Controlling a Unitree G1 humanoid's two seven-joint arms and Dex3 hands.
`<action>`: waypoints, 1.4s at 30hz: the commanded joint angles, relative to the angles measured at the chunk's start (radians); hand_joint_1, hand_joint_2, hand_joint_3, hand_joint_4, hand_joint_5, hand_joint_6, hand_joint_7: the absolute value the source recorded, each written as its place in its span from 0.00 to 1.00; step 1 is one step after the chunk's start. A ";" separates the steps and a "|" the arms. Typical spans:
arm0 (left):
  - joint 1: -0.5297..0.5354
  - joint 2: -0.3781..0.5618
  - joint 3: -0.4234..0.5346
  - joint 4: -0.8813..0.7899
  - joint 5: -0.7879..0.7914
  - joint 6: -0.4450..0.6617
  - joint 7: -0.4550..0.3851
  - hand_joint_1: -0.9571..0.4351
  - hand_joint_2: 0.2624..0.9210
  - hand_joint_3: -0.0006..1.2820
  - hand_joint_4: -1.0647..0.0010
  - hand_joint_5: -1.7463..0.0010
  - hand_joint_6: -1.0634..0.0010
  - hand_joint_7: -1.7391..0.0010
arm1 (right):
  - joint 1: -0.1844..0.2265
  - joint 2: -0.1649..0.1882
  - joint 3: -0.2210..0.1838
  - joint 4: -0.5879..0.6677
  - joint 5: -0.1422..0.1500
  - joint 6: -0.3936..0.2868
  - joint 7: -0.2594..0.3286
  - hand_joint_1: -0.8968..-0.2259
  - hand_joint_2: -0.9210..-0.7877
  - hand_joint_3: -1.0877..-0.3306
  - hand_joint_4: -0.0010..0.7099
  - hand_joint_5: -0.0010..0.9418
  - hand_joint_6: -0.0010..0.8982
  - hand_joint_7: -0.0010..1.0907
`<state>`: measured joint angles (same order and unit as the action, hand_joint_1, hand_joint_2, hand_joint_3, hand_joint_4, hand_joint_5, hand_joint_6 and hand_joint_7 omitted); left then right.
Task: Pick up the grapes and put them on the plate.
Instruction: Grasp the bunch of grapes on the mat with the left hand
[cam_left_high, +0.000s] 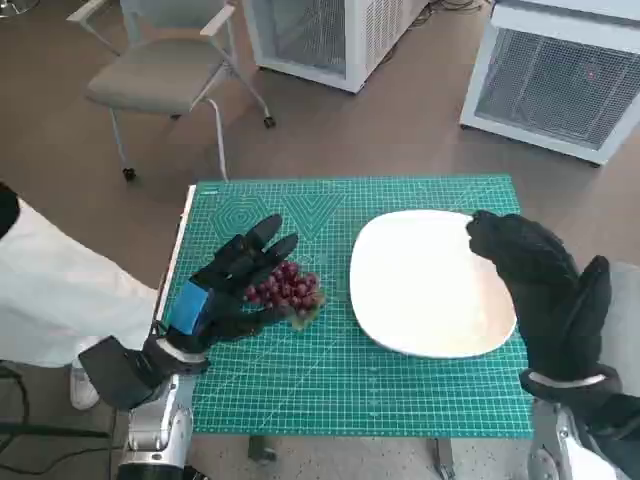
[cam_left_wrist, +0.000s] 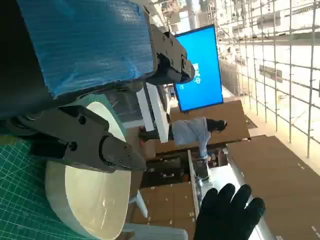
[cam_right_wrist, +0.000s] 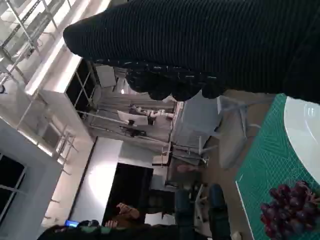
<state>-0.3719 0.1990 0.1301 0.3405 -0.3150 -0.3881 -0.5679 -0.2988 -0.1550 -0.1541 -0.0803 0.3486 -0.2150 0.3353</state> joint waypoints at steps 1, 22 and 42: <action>-0.008 0.009 -0.002 -0.003 0.010 0.001 0.001 0.55 1.00 0.02 0.58 1.00 0.61 1.00 | -0.001 -0.009 -0.004 0.008 -0.001 0.008 0.004 0.67 0.00 0.63 0.64 0.65 0.21 0.85; -0.002 0.004 -0.004 -0.004 0.013 -0.003 0.005 0.55 1.00 0.02 0.59 1.00 0.61 1.00 | 0.002 -0.006 -0.004 0.007 0.002 0.003 0.007 0.68 0.00 0.63 0.64 0.65 0.21 0.85; 0.004 0.008 -0.001 -0.020 0.006 0.007 0.005 0.55 1.00 0.02 0.59 1.00 0.61 1.00 | 0.009 0.000 0.004 0.000 -0.003 0.007 0.000 0.68 0.00 0.63 0.64 0.64 0.21 0.86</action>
<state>-0.3717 0.1986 0.1276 0.3391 -0.3122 -0.3880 -0.5650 -0.3029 -0.1549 -0.1523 -0.0807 0.3487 -0.2182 0.3368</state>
